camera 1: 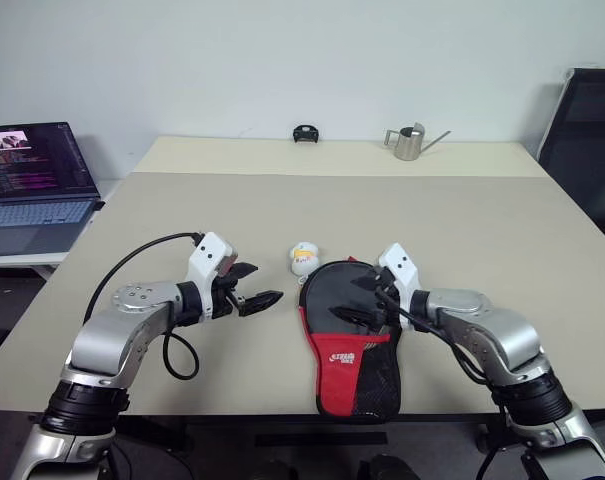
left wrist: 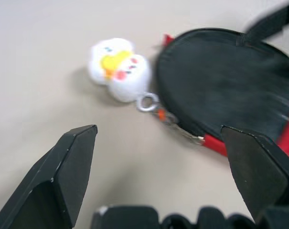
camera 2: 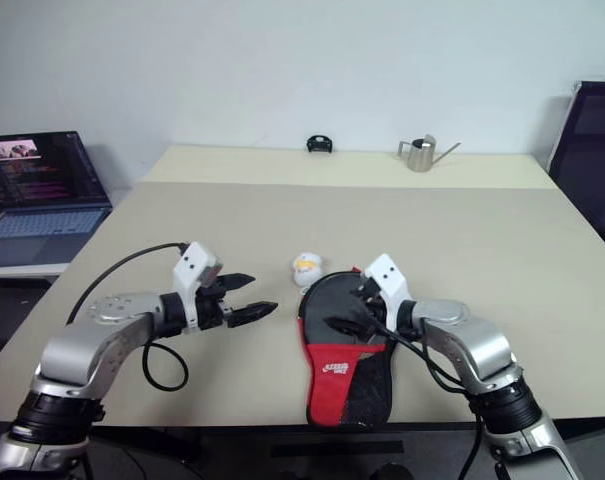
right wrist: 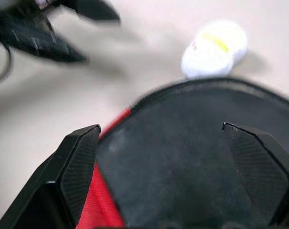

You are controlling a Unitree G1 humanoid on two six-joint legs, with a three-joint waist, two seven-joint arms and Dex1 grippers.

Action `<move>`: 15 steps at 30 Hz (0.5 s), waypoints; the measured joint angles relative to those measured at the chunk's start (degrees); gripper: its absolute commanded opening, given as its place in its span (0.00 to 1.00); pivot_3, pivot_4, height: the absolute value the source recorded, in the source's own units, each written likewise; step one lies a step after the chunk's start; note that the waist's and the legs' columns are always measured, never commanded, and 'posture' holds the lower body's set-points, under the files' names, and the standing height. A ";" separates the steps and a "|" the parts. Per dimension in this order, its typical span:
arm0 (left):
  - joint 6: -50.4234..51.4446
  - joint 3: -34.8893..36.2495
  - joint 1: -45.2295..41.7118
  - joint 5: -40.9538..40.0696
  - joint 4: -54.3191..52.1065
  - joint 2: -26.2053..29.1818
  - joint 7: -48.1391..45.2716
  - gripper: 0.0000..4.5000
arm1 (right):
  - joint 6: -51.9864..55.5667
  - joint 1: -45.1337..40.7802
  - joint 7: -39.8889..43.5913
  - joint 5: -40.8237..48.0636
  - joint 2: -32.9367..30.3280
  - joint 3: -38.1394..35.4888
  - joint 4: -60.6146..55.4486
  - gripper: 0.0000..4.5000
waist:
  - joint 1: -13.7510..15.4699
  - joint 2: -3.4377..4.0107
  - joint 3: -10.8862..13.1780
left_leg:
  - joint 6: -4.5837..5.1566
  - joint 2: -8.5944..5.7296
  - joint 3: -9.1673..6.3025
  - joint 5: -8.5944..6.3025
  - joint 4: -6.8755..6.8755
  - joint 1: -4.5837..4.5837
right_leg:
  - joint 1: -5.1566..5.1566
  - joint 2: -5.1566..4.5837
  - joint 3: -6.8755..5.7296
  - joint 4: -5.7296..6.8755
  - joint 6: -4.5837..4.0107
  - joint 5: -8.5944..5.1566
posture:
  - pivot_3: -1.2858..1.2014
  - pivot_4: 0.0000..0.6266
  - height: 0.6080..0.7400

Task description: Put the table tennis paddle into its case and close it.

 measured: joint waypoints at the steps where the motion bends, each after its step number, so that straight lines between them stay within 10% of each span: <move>1: 0.46 0.00 -0.30 0.23 0.61 -0.46 0.76 1.00 | -0.27 0.30 -0.01 -0.30 0.08 0.17 0.26 1.00 | 0.01 0.00 0.00 | 0.00 0.00 0.00 0.00 0.00 0.00 | 0.00 0.00 0.00 0.00 0.00 0.00 | 0.52 0.24 1.00; 15: -3.14 -3.77 -16.08 8.59 21.72 -9.31 4.75 1.00 | -1.12 2.78 -1.17 -2.97 2.89 0.30 0.79 1.00 | 0.02 -0.01 -0.01 | -0.02 -0.03 -0.01 0.01 0.04 0.00 | -0.02 0.01 -0.04 0.06 0.00 0.01 | 0.52 0.24 1.00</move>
